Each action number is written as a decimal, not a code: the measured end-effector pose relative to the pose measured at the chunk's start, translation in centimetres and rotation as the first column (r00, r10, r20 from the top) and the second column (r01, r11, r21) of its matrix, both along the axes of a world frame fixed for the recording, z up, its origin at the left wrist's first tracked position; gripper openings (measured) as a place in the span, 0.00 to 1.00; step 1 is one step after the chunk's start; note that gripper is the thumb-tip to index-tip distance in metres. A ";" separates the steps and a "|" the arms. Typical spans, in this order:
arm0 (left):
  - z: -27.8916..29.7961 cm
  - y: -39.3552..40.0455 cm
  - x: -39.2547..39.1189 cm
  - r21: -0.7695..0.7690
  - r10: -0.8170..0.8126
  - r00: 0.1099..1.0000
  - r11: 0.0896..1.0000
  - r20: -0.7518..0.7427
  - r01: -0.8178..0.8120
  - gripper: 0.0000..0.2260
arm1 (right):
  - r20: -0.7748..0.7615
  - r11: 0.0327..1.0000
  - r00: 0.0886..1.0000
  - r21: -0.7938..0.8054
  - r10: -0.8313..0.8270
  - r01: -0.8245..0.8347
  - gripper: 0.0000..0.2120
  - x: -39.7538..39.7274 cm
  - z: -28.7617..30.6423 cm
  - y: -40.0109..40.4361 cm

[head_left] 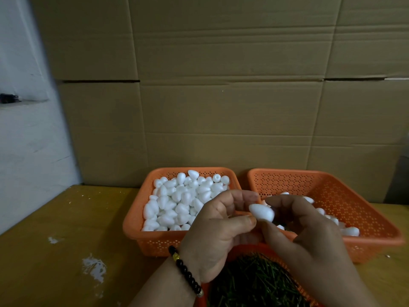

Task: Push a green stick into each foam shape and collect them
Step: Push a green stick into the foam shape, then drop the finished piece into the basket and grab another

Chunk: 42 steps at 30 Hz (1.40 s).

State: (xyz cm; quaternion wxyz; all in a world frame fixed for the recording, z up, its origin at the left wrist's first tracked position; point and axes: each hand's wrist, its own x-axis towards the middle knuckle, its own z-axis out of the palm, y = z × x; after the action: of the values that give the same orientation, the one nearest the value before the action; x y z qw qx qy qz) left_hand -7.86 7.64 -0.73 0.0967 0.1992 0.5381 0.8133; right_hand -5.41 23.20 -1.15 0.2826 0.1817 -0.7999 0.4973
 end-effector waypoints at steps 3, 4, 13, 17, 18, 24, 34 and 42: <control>0.0 0.0 0.1 -0.048 0.034 0.999 0.998 -0.029 -0.035 0.11 | 0.051 0.996 0.997 -0.067 0.065 -0.062 0.09 0.1 0.1 0.0; 0.0 0.0 0.1 -0.063 0.046 0.998 0.997 -0.033 -0.048 0.10 | 0.066 0.994 0.994 -0.071 0.083 -0.078 0.09 0.2 0.2 0.0; 0.2 -0.2 -0.2 -0.028 0.063 0.993 0.998 0.101 -0.061 0.11 | 0.094 0.996 0.992 0.009 0.083 -0.084 0.23 -0.4 -0.1 0.5; 0.1 -0.1 -0.3 -0.034 0.026 0.990 0.999 0.141 -0.022 0.13 | -0.035 0.984 0.998 0.170 0.055 -0.048 0.29 -0.6 -0.3 0.5; 0.0 -0.1 -0.3 -0.047 0.027 0.990 0.999 0.141 -0.021 0.14 | -0.063 0.982 0.997 0.185 0.045 -0.032 0.28 -0.7 -0.4 0.5; -0.3 0.0 -0.5 -0.125 0.076 0.989 0.990 0.124 -0.061 0.17 | -0.090 0.986 0.993 0.155 0.078 -0.064 0.16 -0.8 -0.3 0.6; 0.0 -1.4 -1.7 -0.212 0.347 0.934 0.922 0.088 -0.323 0.06 | 0.132 1.000 0.991 0.004 0.015 -0.016 0.09 -1.7 0.3 1.8; -1.1 -6.4 -4.2 -0.635 0.424 0.608 0.094 -0.671 -0.766 0.05 | 0.021 0.710 0.846 0.556 -0.533 0.433 0.09 -3.1 -0.1 5.3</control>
State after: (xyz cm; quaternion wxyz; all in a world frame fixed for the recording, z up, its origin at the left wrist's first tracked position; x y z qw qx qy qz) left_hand -12.01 1.21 -1.83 -0.2460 0.0014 0.9187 0.3089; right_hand -8.50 28.51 -1.27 0.2680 -0.0095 -0.9466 0.1790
